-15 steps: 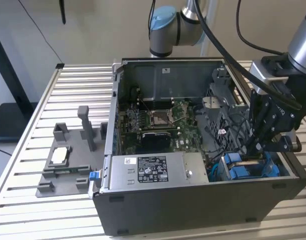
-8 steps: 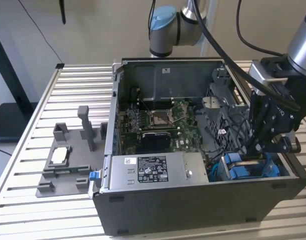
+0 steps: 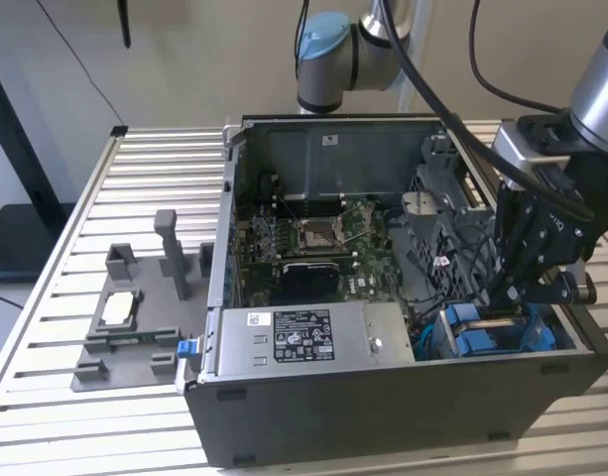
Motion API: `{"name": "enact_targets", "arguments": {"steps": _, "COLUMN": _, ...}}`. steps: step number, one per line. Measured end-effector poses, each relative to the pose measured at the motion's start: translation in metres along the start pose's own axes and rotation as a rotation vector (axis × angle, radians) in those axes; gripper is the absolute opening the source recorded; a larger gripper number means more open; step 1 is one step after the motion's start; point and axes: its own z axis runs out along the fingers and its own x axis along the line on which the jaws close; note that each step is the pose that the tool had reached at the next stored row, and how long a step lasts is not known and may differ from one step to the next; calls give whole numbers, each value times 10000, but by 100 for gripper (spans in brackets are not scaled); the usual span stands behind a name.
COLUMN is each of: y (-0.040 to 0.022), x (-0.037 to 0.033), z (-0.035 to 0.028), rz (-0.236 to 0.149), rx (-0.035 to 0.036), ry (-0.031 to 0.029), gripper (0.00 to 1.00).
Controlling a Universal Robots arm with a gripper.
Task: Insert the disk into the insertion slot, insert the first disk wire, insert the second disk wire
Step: 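Insert the second disk wire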
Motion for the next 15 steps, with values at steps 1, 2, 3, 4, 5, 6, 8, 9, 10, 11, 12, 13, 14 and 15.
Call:
{"name": "enact_targets", "arguments": {"steps": 1, "y": 0, "x": 0, "z": 2, "rz": 1, "rx": 0, "ry": -1, "gripper": 16}}
{"name": "enact_targets", "arguments": {"steps": 2, "y": 0, "x": 0, "z": 4, "rz": 2, "rx": 0, "ry": -2, "gripper": 16}}
{"name": "enact_targets", "arguments": {"steps": 3, "y": 0, "x": 1, "z": 6, "rz": 2, "rx": 0, "ry": -2, "gripper": 16}}
{"name": "enact_targets", "arguments": {"steps": 4, "y": 0, "x": 1, "z": 7, "rz": 3, "rx": 0, "ry": -2, "gripper": 16}}
{"name": "enact_targets", "arguments": {"steps": 5, "y": 0, "x": 1, "z": 7, "rz": 3, "rx": 0, "ry": -1, "gripper": 16}}
{"name": "enact_targets", "arguments": {"steps": 6, "y": 0, "x": 1, "z": 8, "rz": 3, "rx": 0, "ry": 0, "gripper": 16}}
{"name": "enact_targets", "arguments": {"steps": 8, "y": 0, "x": 1, "z": 13, "rz": 3, "rx": 0, "ry": 0, "gripper": 16}}
{"name": "enact_targets", "arguments": {"steps": 9, "y": -1, "x": 1, "z": 16, "rz": 3, "rx": 0, "ry": 0, "gripper": 16}}
{"name": "enact_targets", "arguments": {"steps": 10, "y": -1, "x": 2, "z": 19, "rz": 3, "rx": 0, "ry": 2, "gripper": 16}}
{"name": "enact_targets", "arguments": {"steps": 11, "y": -1, "x": 2, "z": 22, "rz": 3, "rx": 1, "ry": 2, "gripper": 16}}
{"name": "enact_targets", "arguments": {"steps": 12, "y": -1, "x": 2, "z": 26, "rz": 3, "rx": 1, "ry": 4, "gripper": 16}}
{"name": "enact_targets", "arguments": {"steps": 13, "y": -2, "x": 2, "z": 32, "rz": 3, "rx": 1, "ry": -5, "gripper": 18}}
{"name": "enact_targets", "arguments": {"steps": 14, "y": -2, "x": 3, "z": 43, "rz": 2, "rx": 1, "ry": -25, "gripper": 18}}
{"name": "enact_targets", "arguments": {"steps": 15, "y": -2, "x": 3, "z": 43, "rz": 2, "rx": 1, "ry": -17, "gripper": 24}}
